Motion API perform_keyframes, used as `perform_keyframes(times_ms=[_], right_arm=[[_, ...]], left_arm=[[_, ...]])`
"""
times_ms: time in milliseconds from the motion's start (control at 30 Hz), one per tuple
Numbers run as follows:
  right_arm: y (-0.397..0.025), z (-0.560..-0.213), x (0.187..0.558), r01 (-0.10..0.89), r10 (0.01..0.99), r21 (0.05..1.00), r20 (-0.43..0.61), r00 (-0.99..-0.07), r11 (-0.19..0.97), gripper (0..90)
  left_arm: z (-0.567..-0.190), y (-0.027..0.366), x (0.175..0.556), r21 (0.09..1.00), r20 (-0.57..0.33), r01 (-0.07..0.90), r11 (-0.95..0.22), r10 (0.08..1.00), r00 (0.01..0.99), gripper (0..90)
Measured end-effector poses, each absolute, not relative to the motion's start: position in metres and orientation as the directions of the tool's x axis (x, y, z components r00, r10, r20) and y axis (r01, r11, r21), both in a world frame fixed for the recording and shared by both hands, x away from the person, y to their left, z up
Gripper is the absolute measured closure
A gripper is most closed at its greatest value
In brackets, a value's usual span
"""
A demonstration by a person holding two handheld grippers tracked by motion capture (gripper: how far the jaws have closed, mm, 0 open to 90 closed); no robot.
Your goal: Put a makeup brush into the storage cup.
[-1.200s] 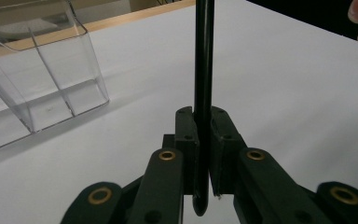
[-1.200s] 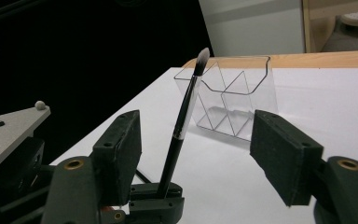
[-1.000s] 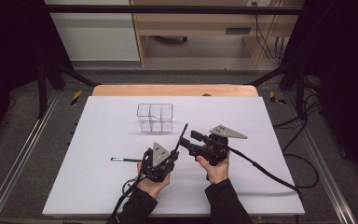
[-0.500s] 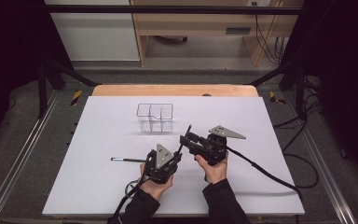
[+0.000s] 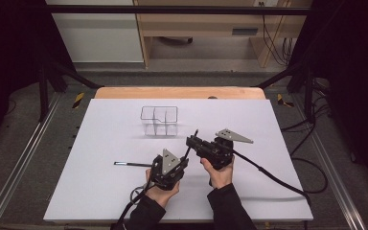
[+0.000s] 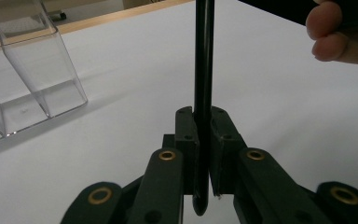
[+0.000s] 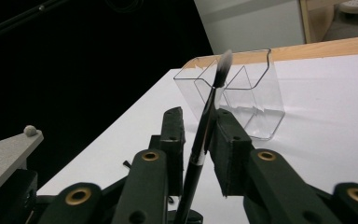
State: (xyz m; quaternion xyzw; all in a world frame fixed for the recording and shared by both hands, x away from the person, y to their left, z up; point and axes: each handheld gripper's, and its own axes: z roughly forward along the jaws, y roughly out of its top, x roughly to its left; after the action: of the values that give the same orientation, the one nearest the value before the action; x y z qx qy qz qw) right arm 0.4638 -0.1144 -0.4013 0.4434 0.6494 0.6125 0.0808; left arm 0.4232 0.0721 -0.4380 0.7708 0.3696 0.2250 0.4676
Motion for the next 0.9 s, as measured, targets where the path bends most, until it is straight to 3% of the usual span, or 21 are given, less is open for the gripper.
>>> perform_keyframes(times_ms=[567, 900], right_arm=[[-0.116, -0.4, 0.461, 0.474, 0.632, 0.869, 0.448, -0.632, -0.142, 83.9], [-0.115, -0.401, 0.46, 0.46, 0.628, 0.882, 0.415, -0.658, -0.101, 83.9]], left_arm=[[-0.438, 0.072, 0.424, 0.888, -0.018, 0.363, -0.282, 0.768, 0.64, 82.0], [-0.425, 0.078, 0.432, 0.882, -0.001, 0.361, -0.302, 0.766, 0.643, 56.3]])
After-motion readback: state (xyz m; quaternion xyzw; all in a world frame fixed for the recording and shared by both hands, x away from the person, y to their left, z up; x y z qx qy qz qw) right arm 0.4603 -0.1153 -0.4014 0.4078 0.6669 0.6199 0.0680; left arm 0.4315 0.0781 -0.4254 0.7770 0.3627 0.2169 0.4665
